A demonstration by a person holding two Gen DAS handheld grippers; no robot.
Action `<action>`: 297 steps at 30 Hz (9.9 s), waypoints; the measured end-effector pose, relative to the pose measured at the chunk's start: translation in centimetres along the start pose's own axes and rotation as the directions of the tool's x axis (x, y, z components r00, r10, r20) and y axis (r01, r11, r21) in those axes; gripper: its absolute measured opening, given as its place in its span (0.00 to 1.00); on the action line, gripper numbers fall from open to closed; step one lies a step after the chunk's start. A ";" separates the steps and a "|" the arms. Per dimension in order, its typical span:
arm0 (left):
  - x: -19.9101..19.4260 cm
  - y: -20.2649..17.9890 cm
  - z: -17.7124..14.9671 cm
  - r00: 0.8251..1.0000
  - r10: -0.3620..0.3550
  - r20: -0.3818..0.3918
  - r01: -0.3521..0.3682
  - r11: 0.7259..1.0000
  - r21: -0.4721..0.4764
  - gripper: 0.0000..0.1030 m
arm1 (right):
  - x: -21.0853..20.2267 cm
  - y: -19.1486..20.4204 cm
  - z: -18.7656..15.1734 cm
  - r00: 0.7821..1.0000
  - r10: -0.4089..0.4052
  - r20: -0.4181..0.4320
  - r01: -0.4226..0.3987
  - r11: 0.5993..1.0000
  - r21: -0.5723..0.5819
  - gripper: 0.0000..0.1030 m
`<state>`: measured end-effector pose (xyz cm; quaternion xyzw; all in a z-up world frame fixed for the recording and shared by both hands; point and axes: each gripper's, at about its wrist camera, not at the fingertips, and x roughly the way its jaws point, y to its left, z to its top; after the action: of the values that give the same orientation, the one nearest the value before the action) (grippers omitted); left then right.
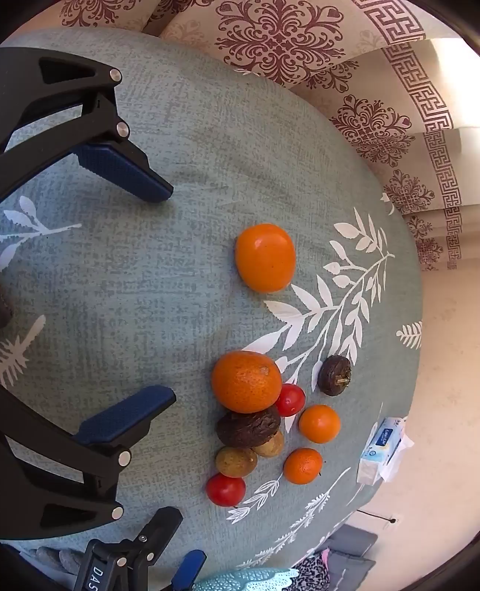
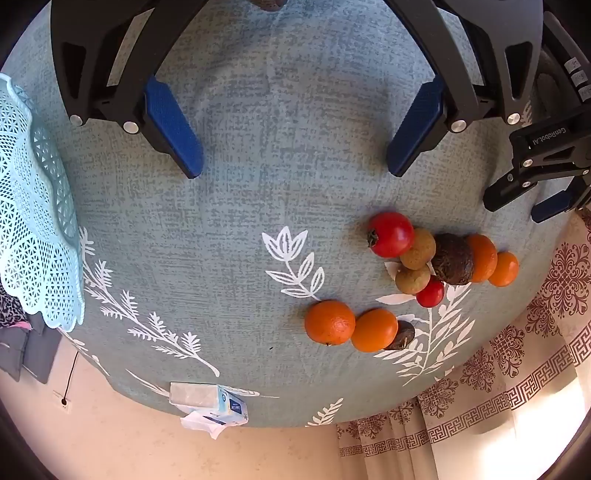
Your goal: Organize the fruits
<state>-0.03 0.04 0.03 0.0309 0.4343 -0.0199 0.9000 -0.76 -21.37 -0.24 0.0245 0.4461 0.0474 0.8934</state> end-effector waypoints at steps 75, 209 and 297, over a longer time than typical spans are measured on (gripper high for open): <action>-0.4 3.1 5.1 0.993 -0.060 0.100 0.064 0.997 -0.041 0.41 | -0.4 2.0 3.0 0.977 0.211 0.036 -0.209 0.977 -0.043 0.65; -5.9 -28.3 6.2 0.931 -0.345 0.119 0.263 0.860 0.438 0.82 | -13.6 -17.5 -2.8 0.846 -0.448 0.288 0.340 0.870 0.357 0.63; -0.9 -1.7 3.9 0.988 -0.103 0.118 0.088 0.988 0.129 0.80 | -3.9 0.6 0.4 0.995 0.052 0.087 -0.049 0.998 -0.033 0.74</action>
<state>2.37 -1.92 3.10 0.0643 0.3763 -0.0917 0.9197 -2.81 -21.16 3.15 0.0241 0.4049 0.0759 0.9109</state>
